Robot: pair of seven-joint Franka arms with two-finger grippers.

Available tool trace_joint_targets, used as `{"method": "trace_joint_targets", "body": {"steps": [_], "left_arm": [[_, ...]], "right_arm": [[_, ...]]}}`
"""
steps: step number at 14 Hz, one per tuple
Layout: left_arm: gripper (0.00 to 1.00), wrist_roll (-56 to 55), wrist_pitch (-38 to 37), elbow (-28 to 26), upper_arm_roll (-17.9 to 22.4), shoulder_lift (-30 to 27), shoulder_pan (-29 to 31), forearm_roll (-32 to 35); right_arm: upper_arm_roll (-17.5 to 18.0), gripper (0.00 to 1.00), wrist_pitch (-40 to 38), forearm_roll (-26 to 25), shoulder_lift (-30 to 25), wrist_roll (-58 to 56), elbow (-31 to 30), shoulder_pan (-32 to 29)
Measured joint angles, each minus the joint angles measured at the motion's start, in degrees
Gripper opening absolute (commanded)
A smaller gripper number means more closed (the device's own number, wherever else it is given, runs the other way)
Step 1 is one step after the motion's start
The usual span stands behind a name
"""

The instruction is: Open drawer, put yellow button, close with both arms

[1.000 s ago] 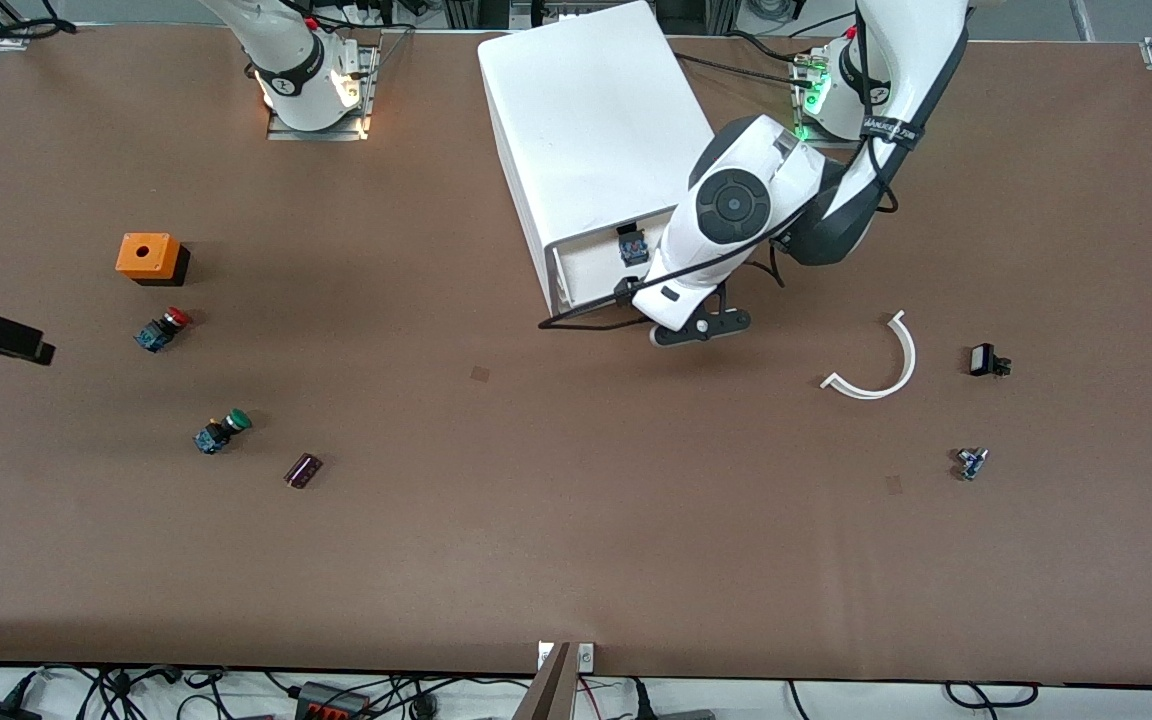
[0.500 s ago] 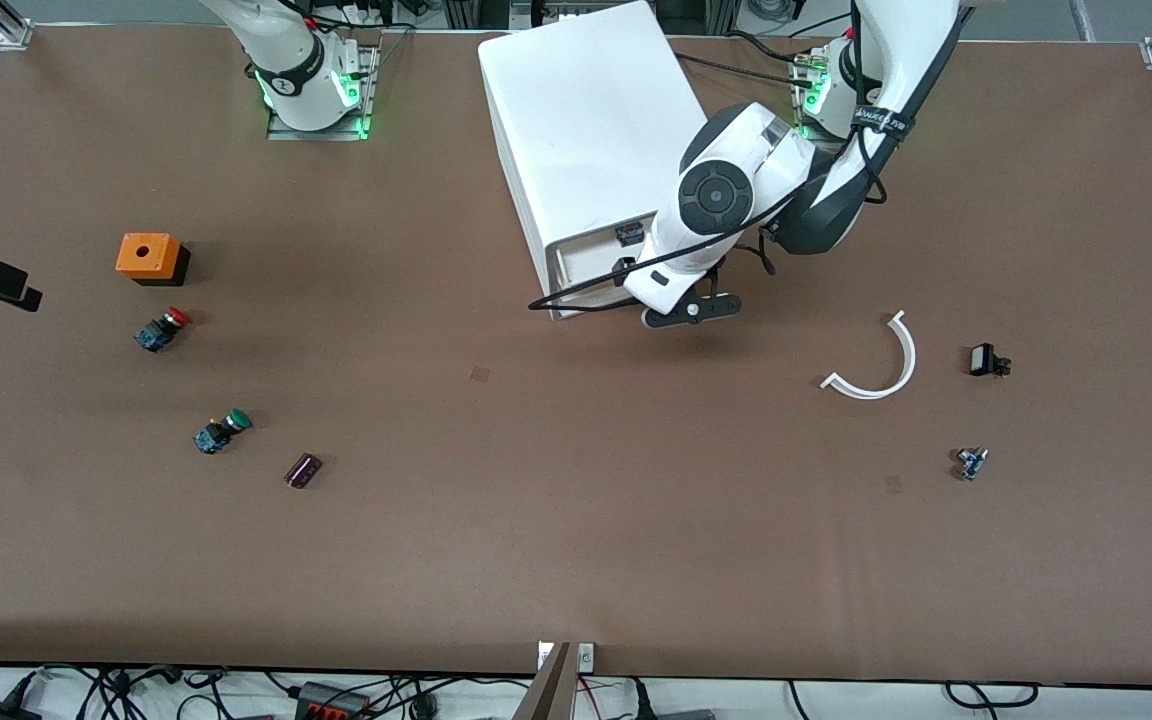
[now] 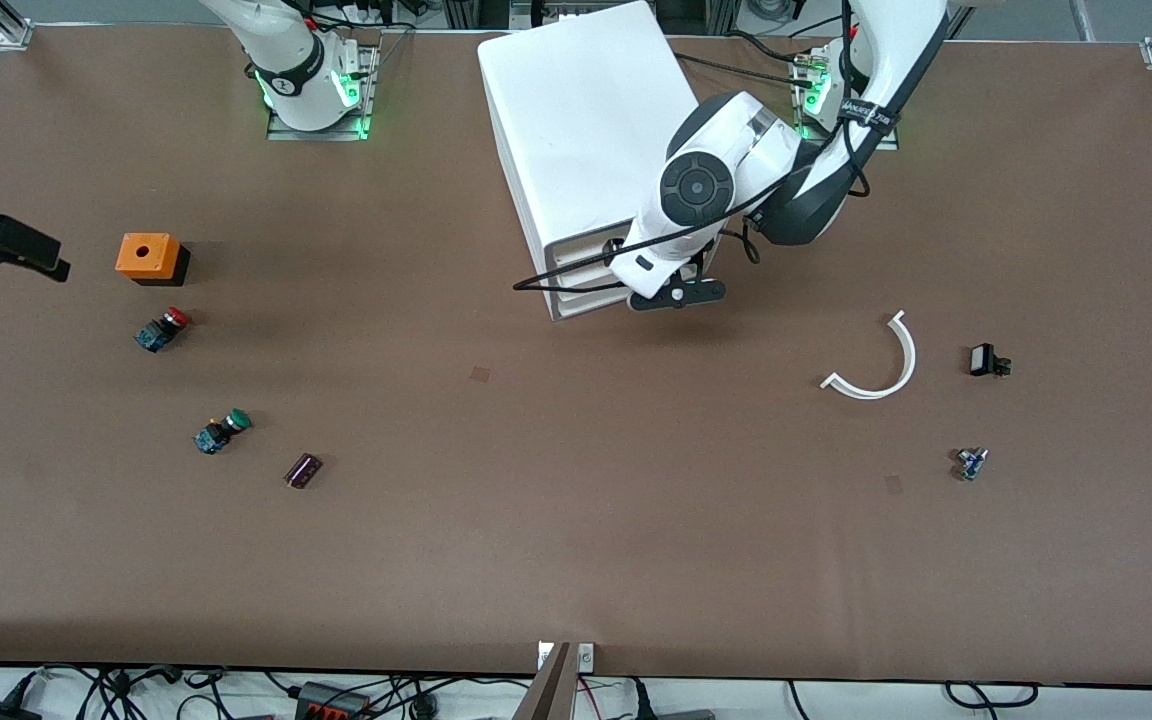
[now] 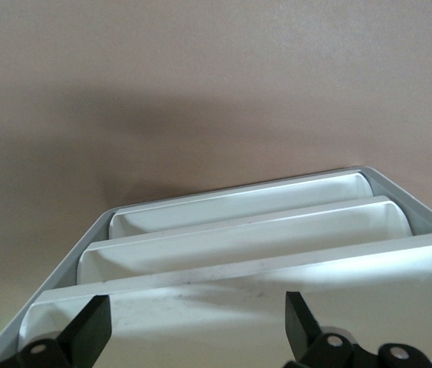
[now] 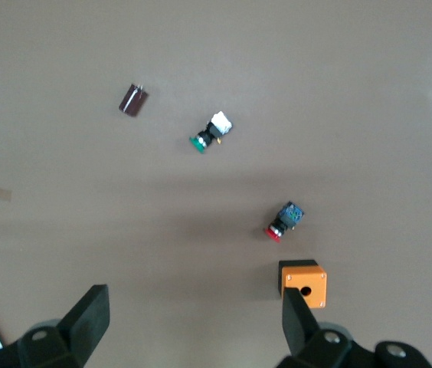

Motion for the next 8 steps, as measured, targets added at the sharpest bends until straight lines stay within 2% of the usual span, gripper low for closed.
{"method": "trace_joint_targets", "body": {"steps": [3, 8], "left_arm": [[1.0, 0.0, -0.11, -0.06, -0.18, -0.02, 0.01, 0.0], [1.0, 0.03, -0.69, -0.07, -0.4, -0.07, 0.04, -0.01]], "right_arm": [[-0.55, 1.0, 1.67, 0.01, -3.97, 0.0, -6.18, -0.06], [-0.42, 1.0, 2.44, 1.11, -4.44, 0.0, -6.68, 0.0]]}}
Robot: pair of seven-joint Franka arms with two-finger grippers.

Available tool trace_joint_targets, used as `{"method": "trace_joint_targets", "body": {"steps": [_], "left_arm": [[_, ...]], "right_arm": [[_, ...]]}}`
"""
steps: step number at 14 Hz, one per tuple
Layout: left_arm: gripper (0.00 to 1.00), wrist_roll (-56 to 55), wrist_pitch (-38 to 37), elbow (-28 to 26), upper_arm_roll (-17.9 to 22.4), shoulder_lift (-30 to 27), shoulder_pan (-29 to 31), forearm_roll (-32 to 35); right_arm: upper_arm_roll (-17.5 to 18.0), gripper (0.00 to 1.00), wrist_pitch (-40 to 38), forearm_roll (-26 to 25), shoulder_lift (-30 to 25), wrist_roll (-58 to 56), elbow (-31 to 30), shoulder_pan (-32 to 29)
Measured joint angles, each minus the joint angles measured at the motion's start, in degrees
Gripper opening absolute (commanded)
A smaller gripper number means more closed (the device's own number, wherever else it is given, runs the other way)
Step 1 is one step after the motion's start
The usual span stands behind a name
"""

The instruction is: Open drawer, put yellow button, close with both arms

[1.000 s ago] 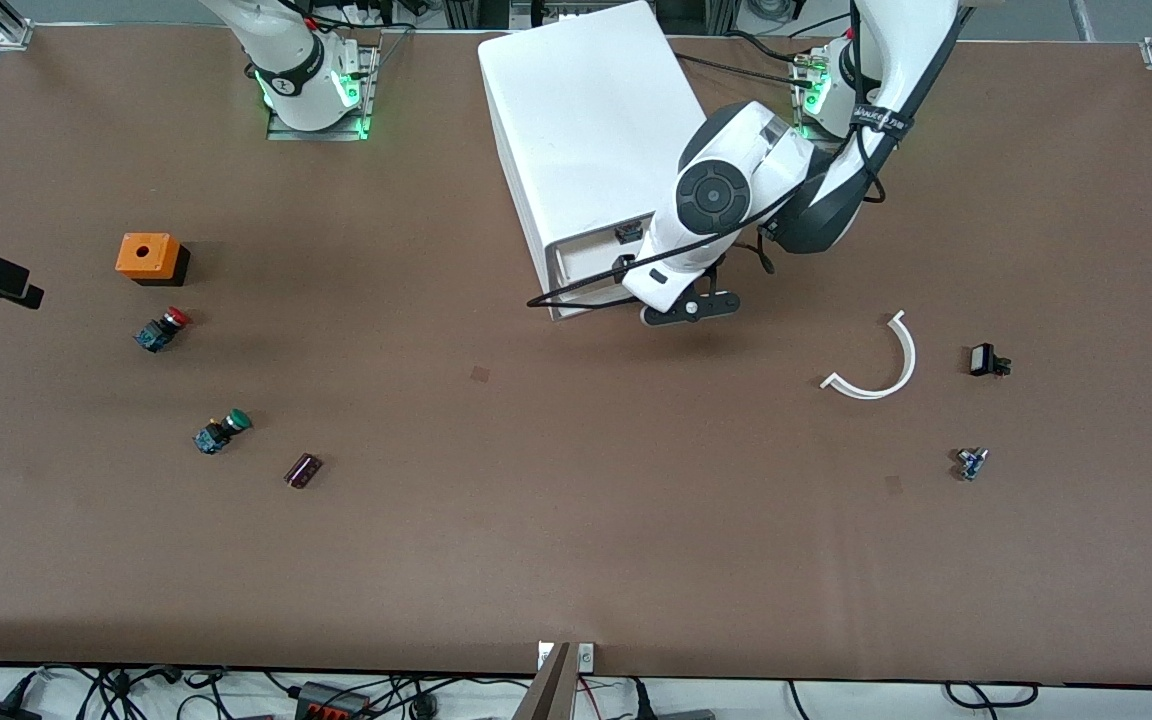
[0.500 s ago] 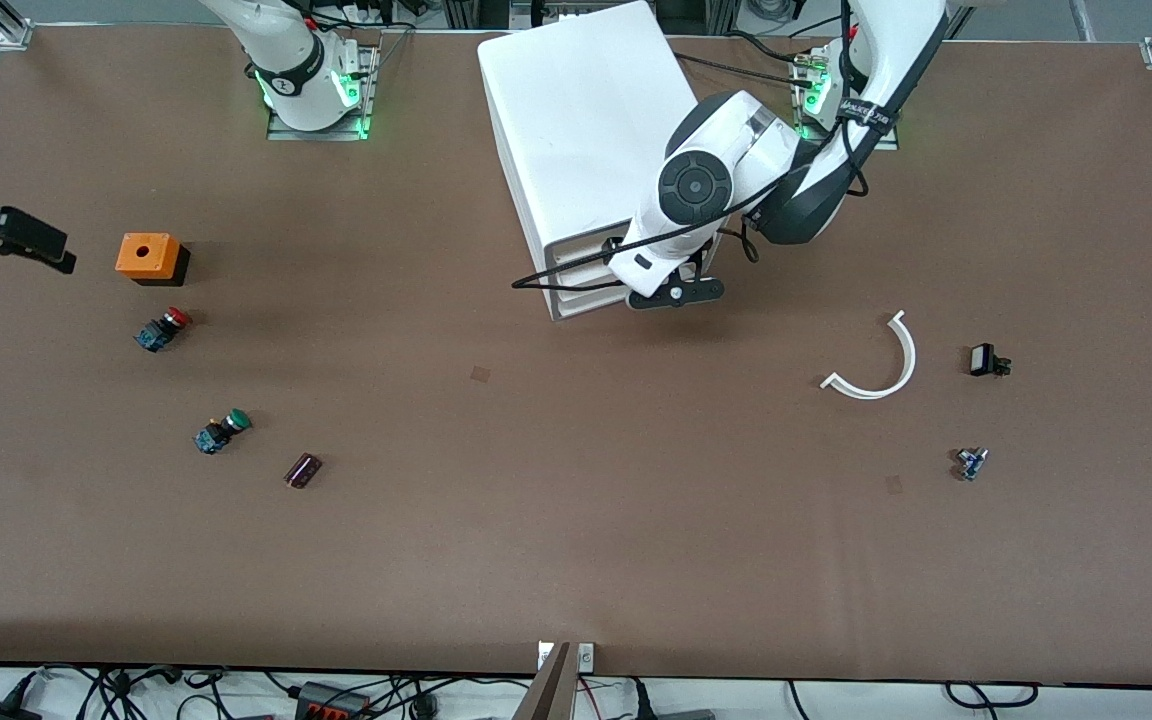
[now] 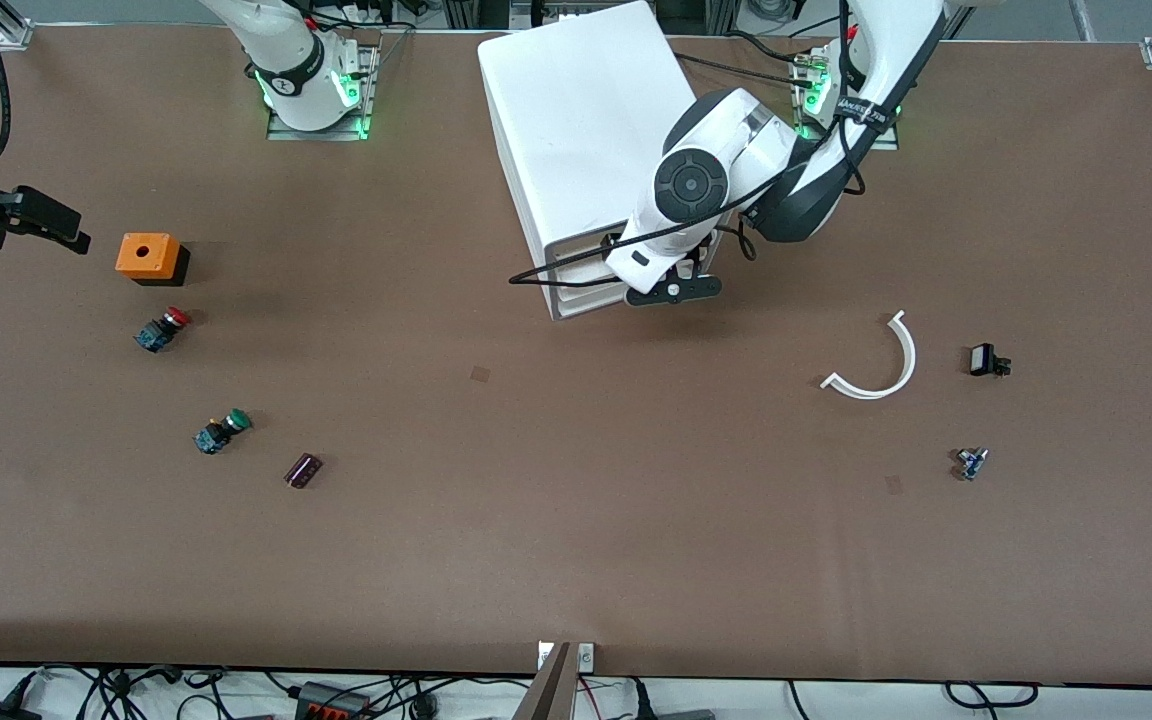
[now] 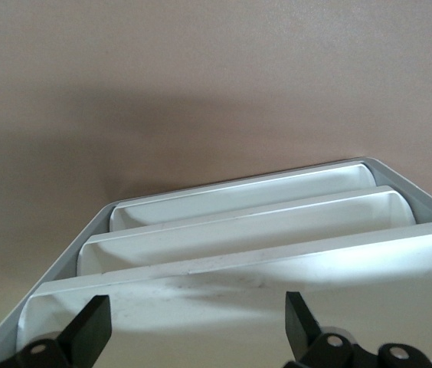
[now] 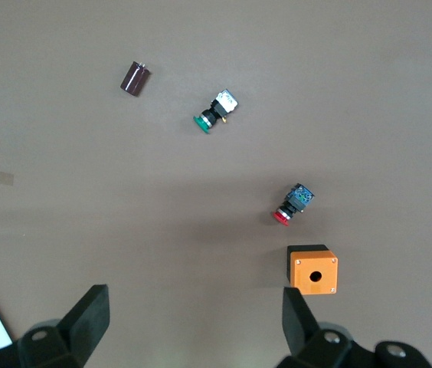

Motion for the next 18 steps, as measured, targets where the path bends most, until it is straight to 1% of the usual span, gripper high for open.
{"method": "trace_joint_targets", "body": {"steps": [3, 6, 8, 10, 12, 16, 18], "left_arm": [[1.0, -0.01, -0.32, 0.39, 0.11, -0.23, 0.66, 0.0], [1.0, 0.41, -1.73, 2.55, 0.23, -0.96, 5.17, 0.63], [1.0, 1.15, -6.04, 6.35, 0.27, -1.83, 8.29, 4.89], [1.0, 3.3, -10.14, 10.28, 0.26, -2.51, 10.2, 9.22], [1.0, 9.6, -12.27, 12.74, 0.36, -3.03, 12.96, 10.46], [1.0, 25.96, -13.55, 15.91, 0.79, -3.2, 22.43, 10.72], [1.0, 31.65, -14.28, 16.49, 2.98, -4.55, 24.2, 10.66]], "right_arm": [[0.19, 1.0, 0.1, 0.01, 0.0, 0.0, 0.28, 0.05], [0.25, 1.0, 0.17, 0.03, 0.0, 0.0, 0.49, 0.11], [0.37, 1.0, 0.17, 0.03, 0.0, 0.0, 0.6, 0.13], [0.43, 1.0, 0.17, 0.04, 0.0, 0.0, 0.6, 0.07], [0.49, 1.0, 0.18, 0.05, 0.01, 0.0, 0.6, -0.18], [0.86, 1.0, 0.2, 0.05, 0.01, 0.0, 0.65, -0.52], [0.98, 1.0, 0.2, 0.05, 0.0, 0.0, 0.74, -0.52]]}}
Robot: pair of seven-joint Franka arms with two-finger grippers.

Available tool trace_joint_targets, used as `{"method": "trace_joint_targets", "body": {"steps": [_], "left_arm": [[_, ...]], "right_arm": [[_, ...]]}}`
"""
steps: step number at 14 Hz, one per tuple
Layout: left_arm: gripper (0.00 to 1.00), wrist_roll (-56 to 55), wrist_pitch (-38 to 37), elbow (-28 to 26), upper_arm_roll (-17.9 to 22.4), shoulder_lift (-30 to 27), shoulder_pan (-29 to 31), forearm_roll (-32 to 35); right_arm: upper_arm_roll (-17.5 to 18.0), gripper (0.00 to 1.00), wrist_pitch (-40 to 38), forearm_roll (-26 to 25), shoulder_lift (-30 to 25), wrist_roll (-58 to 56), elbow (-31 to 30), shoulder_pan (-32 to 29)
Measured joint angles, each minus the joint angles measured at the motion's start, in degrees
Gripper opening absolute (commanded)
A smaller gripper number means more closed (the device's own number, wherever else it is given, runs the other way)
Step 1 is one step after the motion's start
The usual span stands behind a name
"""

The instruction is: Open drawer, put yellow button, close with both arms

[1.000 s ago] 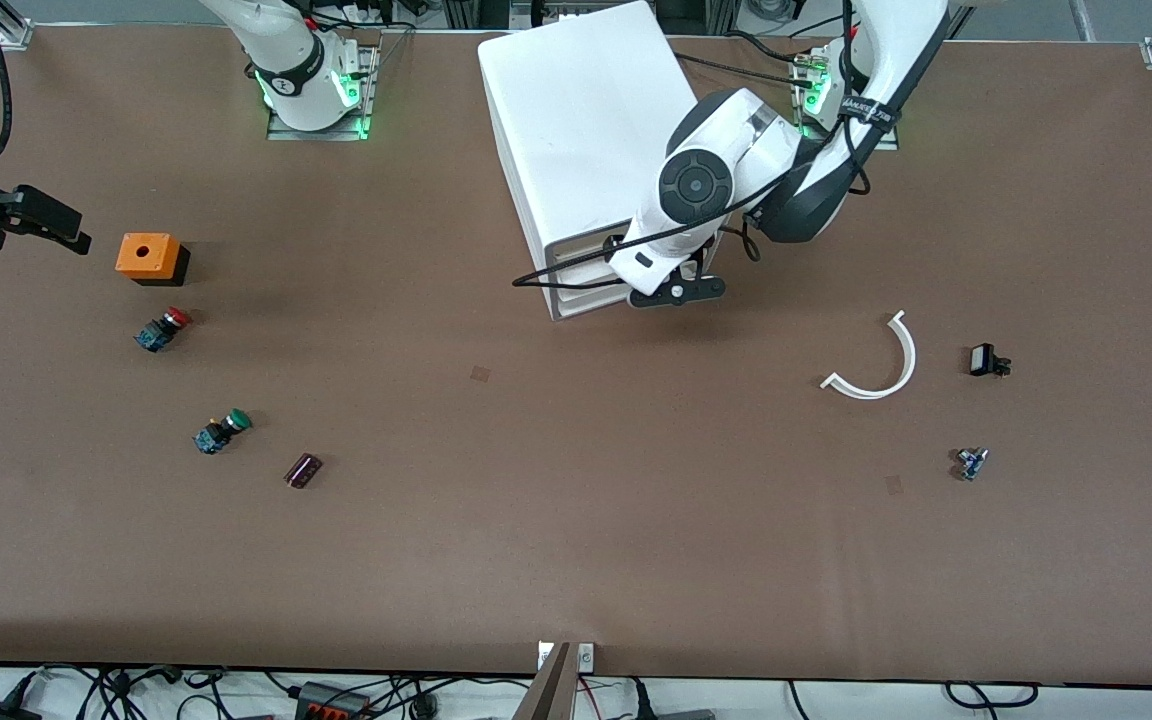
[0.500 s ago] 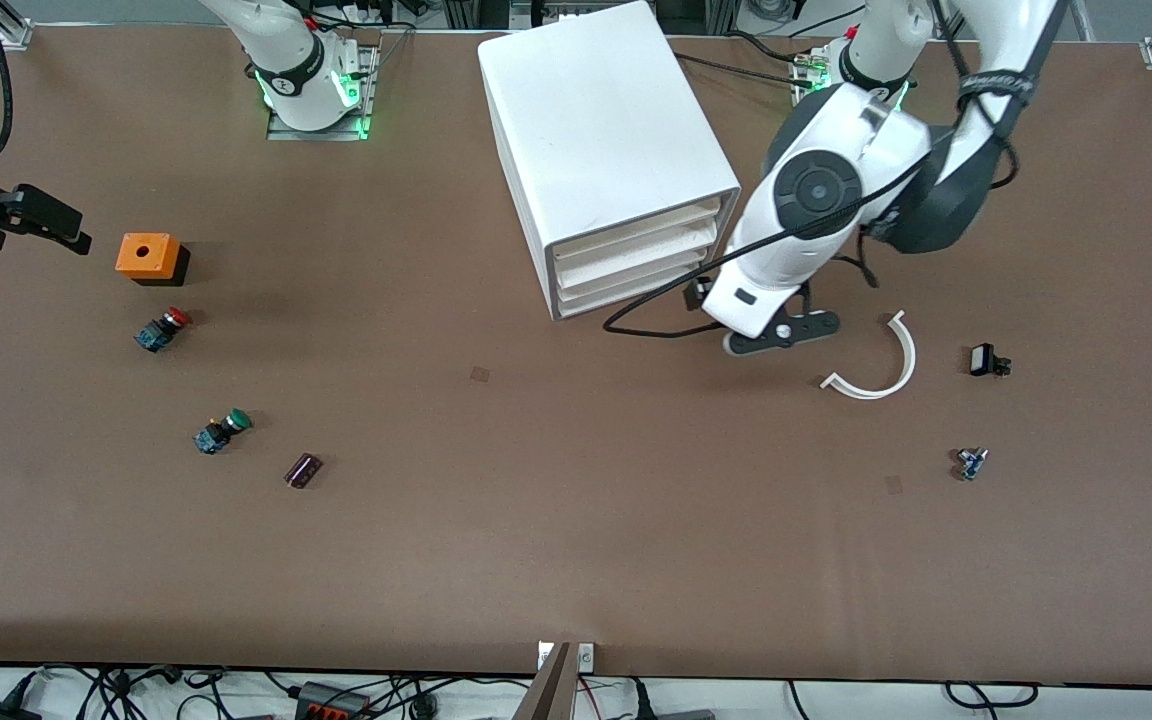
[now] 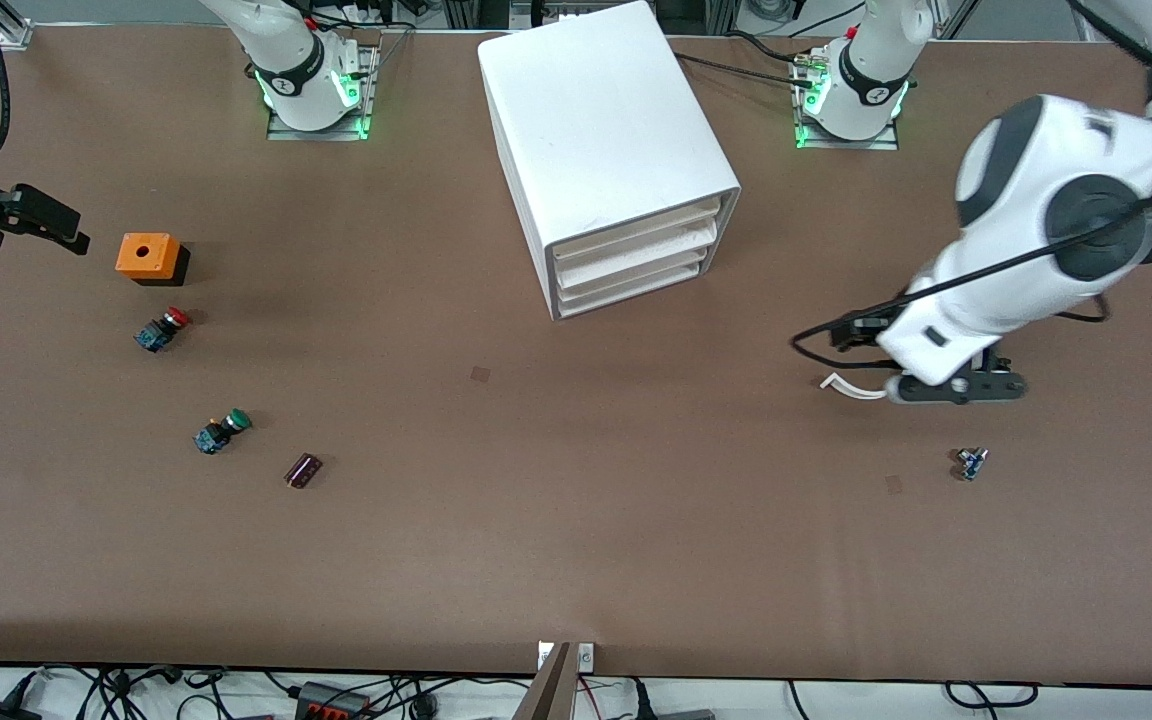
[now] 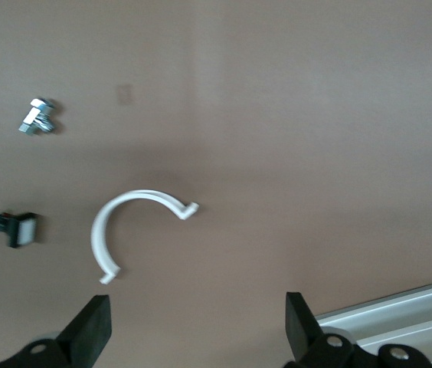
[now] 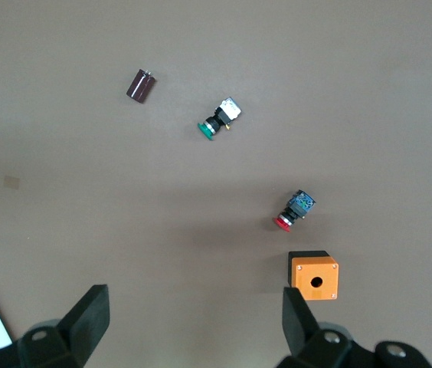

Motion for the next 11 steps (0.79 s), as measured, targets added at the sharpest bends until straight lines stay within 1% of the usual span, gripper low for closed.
{"method": "trace_joint_targets", "body": {"steps": [3, 5, 7, 9, 11], "left_arm": [[1.0, 6.42, -1.48, -1.32, 5.14, -5.06, -0.62, -2.56], [1.0, 11.92, -1.55, -4.4, 10.05, -9.67, -2.13, -5.26], [1.0, 17.87, -0.27, -7.58, 14.1, -13.68, -3.46, -6.35], [1.0, 20.23, 1.98, -10.66, 17.35, -16.31, -5.31, -6.52], [1.0, 20.72, 2.86, -12.25, 19.26, -17.18, -6.62, -6.52]], "right_arm": [[0.12, 1.0, 0.04, 0.0, 0.01, 0.0, 0.04, 0.0], [0.27, 1.0, 0.12, 0.0, 0.03, -0.01, 0.04, 0.0], [0.34, 1.0, 0.12, 0.0, 0.03, -0.04, 0.04, 0.01], [0.36, 1.0, 0.12, -0.07, 0.03, -0.09, 0.04, 0.01], [0.4, 1.0, 0.15, -0.09, -0.02, -0.13, -0.08, 0.01]]}}
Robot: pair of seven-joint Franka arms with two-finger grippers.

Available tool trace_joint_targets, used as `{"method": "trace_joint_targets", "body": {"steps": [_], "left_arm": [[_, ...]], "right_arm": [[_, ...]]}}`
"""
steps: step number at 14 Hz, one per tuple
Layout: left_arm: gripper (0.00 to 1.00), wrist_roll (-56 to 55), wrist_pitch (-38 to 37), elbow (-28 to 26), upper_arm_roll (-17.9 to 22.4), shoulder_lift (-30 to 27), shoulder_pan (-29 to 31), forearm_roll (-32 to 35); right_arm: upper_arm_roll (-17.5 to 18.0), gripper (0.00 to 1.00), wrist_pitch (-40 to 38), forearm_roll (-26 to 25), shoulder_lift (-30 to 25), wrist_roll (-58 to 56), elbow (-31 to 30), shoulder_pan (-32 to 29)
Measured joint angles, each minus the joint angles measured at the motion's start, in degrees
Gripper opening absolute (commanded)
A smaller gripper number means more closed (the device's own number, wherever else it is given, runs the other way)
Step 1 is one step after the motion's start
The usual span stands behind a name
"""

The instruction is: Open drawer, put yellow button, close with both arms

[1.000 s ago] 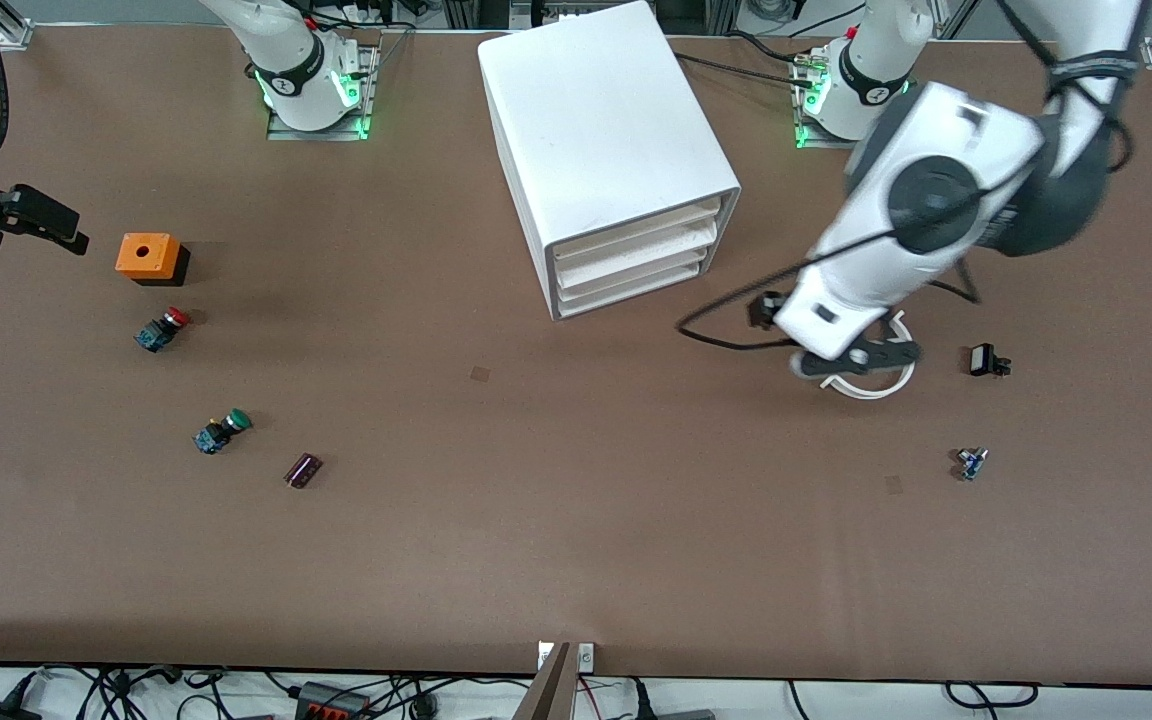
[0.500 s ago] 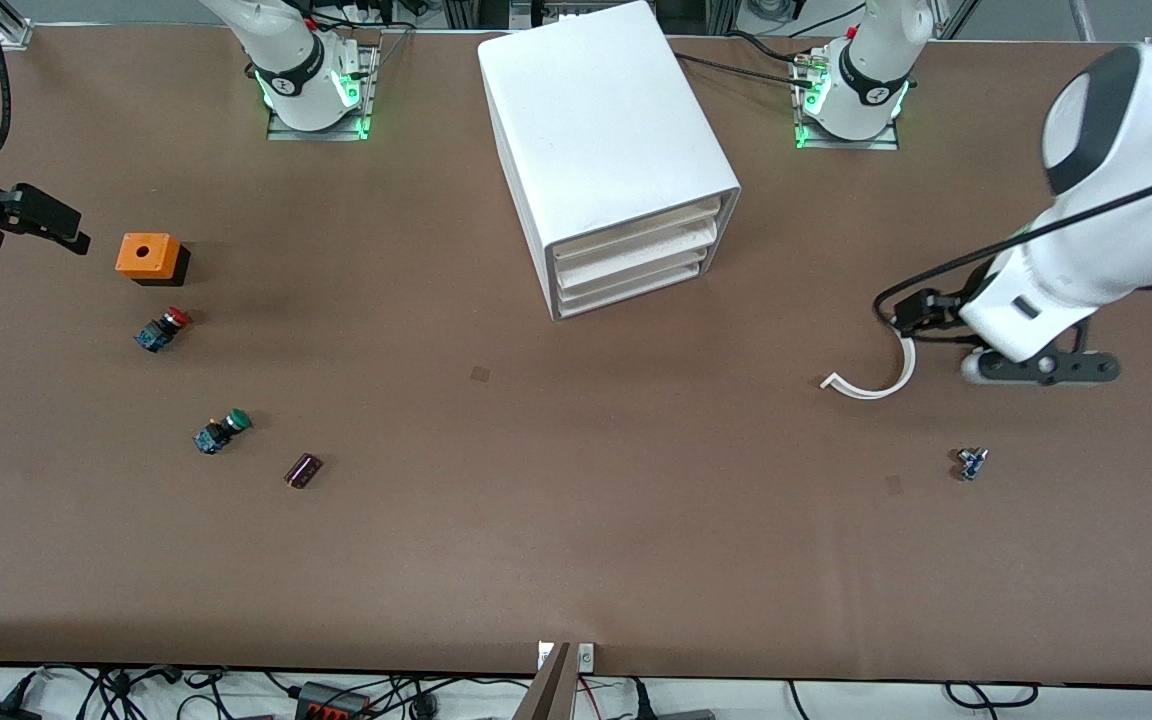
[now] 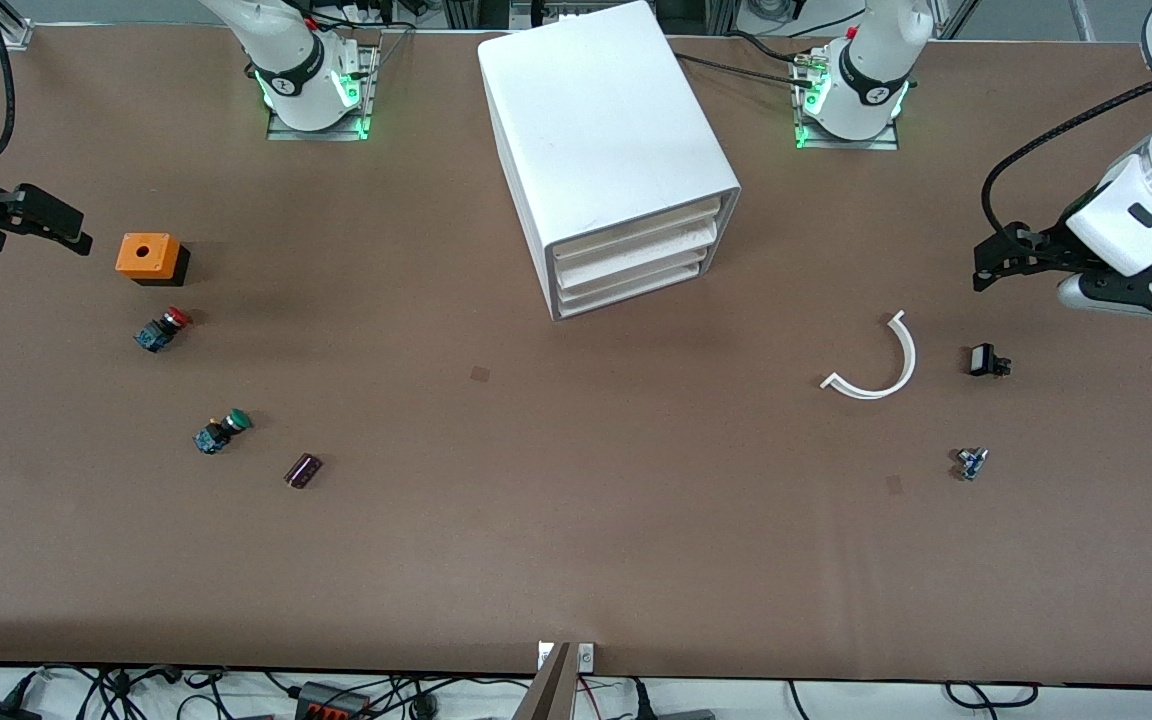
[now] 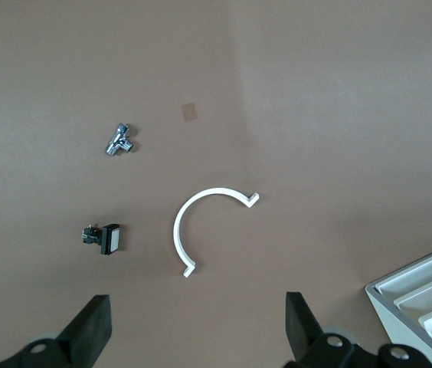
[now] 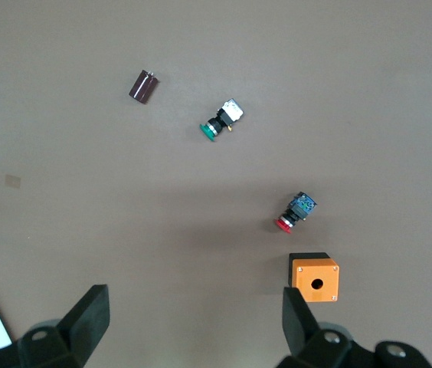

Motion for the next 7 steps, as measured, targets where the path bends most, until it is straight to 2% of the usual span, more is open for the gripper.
{"method": "trace_joint_targets", "body": {"steps": [7], "left_arm": [[1.0, 0.0, -0.68, -0.38, 0.18, -0.04, -0.92, 0.0]], "right_arm": [[0.01, 1.0, 2.21, -0.01, -2.85, -0.03, -4.18, 0.0]]}}
